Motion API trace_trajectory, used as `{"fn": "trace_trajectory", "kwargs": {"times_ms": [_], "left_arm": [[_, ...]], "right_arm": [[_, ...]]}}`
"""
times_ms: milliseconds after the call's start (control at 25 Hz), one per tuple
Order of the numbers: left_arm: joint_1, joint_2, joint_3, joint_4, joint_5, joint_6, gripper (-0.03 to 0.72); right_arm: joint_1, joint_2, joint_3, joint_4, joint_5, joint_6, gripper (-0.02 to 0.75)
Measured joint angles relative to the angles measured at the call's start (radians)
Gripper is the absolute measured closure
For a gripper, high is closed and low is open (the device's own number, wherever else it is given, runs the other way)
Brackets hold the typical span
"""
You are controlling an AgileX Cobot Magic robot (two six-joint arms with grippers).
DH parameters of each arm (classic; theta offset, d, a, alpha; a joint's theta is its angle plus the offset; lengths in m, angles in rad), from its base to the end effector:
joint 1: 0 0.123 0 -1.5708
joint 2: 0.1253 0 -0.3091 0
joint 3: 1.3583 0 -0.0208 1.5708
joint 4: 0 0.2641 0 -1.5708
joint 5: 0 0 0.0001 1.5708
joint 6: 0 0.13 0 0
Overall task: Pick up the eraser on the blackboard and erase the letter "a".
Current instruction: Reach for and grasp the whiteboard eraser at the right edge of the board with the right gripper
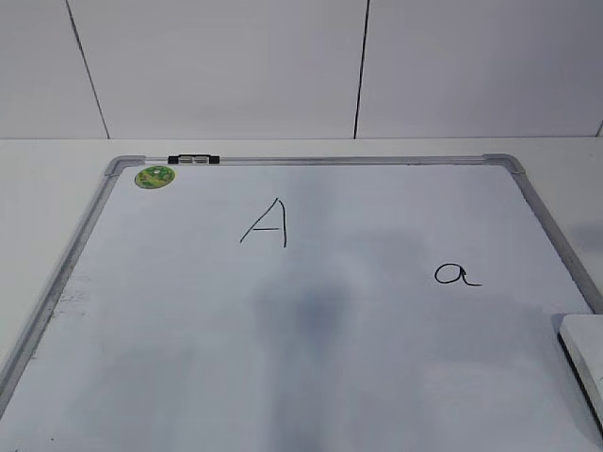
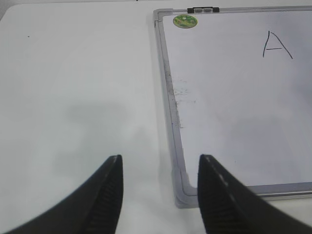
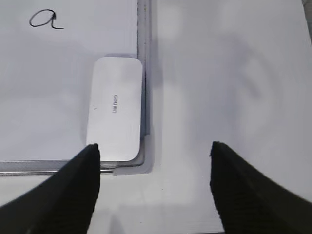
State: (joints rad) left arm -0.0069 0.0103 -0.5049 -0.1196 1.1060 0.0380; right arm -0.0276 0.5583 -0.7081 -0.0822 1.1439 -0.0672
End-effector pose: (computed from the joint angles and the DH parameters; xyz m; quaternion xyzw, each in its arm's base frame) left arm 0.0149 -0.0140 0.2628 0.0229 0.8643 -0.0519 0.4997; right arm 0.0918 -0.0123 0.2984 -0.0226 0.9443 -0.0563 0.3233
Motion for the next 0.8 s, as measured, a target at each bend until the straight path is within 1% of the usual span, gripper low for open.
{"fn": "trace_trajectory", "kwargs": {"times_ms": [80,240,600,800], "left_arm": [[0.000,0.000,0.000,0.000,0.000,0.000,0.317],[0.000,0.000,0.000,0.000,0.000,0.000,0.317],[0.000,0.000,0.000,-0.001,0.000,0.000,0.317],[0.000,0.000,0.000,-0.001,0.000,0.000,0.317]], "right_arm": [[0.000,0.058,-0.027,-0.013,0.000,-0.001,0.179],[0.000,0.149,-0.061,-0.002,-0.002,-0.003,0.179],[0.000,0.280,-0.063,0.107,-0.027,-0.003,0.179],[0.000,0.320,-0.063,0.126,-0.028,-0.003,0.178]]}}
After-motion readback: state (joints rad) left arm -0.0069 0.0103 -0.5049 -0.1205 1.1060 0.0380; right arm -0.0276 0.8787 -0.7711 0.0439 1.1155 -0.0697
